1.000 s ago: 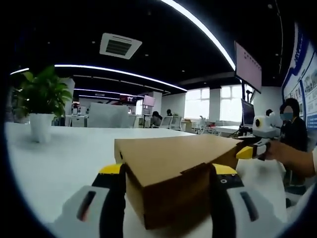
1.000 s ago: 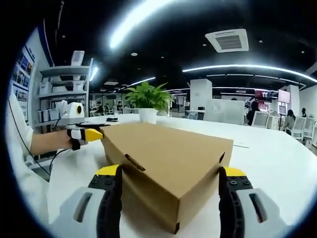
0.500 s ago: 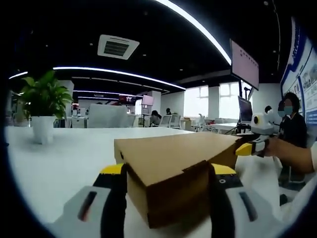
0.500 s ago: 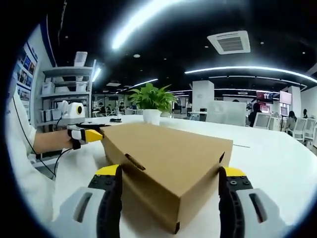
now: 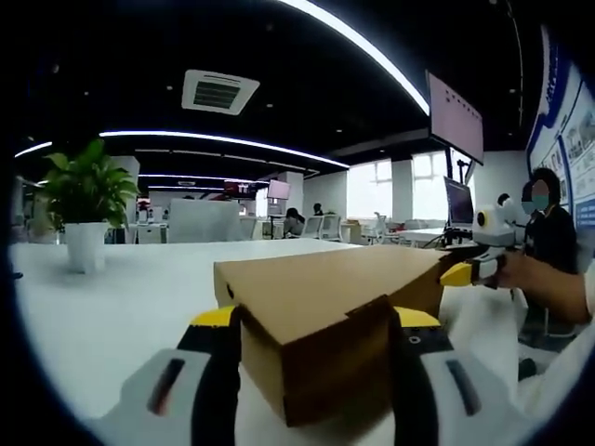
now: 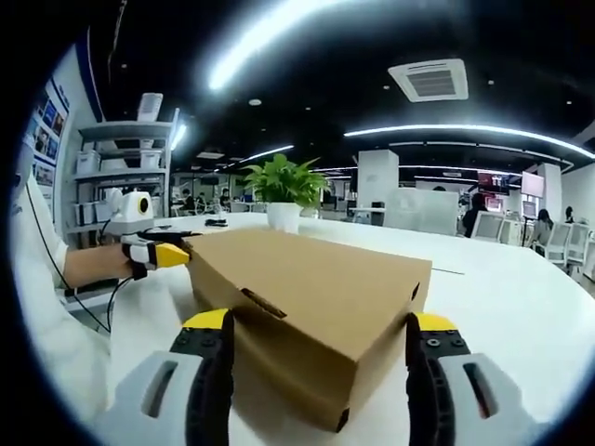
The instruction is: Operate the shoe box by opening the lid, removing the specified soft item, and placing it in the target area until the item is outside and the box remains undamaged.
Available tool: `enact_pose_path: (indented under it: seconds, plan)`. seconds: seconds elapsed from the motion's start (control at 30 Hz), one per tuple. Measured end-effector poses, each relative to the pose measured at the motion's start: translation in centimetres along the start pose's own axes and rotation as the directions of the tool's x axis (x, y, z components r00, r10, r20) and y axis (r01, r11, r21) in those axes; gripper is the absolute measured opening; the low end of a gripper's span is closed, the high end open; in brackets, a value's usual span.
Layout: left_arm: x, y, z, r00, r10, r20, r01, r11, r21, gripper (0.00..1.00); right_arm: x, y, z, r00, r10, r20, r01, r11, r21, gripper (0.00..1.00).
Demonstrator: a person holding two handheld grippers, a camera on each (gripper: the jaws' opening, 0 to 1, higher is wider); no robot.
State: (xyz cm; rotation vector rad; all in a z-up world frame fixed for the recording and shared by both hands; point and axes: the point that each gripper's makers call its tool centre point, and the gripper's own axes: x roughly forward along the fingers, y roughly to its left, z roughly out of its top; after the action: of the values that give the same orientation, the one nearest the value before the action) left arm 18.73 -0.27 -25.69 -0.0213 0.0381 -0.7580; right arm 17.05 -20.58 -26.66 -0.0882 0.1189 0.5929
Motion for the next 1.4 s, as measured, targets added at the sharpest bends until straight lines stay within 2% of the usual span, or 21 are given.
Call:
enact_pose_path:
  seconds: [0.2,0.33,0.57,0.63,0.87,0.93,1.07,1.13,1.4]
  plan:
    - [-0.9,-0.4,-0.1,1.0,0.003,0.02,-0.003,1.0,0.001,0.64,-0.7,0.7,0.0,1.0,-0.01,0.019,0.01,1.0,0.001,0.75]
    - [-0.9,0.1,-0.1,1.0,-0.004,0.026,0.004,1.0,0.004,0.63,-0.6,0.5,0.1,1.0,-0.017,-0.011,0.017,1.0,0.007,0.75]
    - [-0.8,0.3,-0.4,1.0,0.003,0.028,-0.003,1.0,0.012,0.64,-0.8,0.1,-0.2,1.0,-0.005,0.031,0.006,1.0,-0.006,0.75]
    - [-1.0,0.4,-0.7,1.0,-0.017,-0.008,0.017,0.997,0.076,0.63,-0.7,0.0,-0.2,1.0,-0.005,0.022,0.006,1.0,-0.01,0.76]
    - [-1.5,0.3,-0.6,1.0,0.002,-0.014,-0.002,1.0,0.008,0.58,-0.9,0.0,-0.2,0.999,-0.029,0.025,0.03,0.999,-0.013,0.74]
    - [-1.3,-0.1,-0.6,1.0,-0.001,-0.014,0.002,1.0,0.013,0.6,-1.0,-0.1,-0.1,0.999,-0.033,0.028,0.033,0.999,0.007,0.73]
    - [-1.3,-0.1,-0.9,0.998,0.048,-0.034,-0.046,0.996,0.077,0.58,-1.3,0.0,-0.2,0.999,-0.044,0.025,0.044,0.999,0.009,0.7]
    - [-1.2,-0.4,-0.9,1.0,0.022,-0.023,-0.021,0.998,0.051,0.58,-1.6,0.3,-0.3,0.998,-0.055,0.034,0.054,0.998,0.01,0.7]
    - [-1.8,-0.6,-0.8,0.999,0.011,-0.046,-0.008,0.999,0.053,0.58,-2.0,0.5,-0.3,0.998,-0.049,0.029,0.049,0.999,-0.002,0.7]
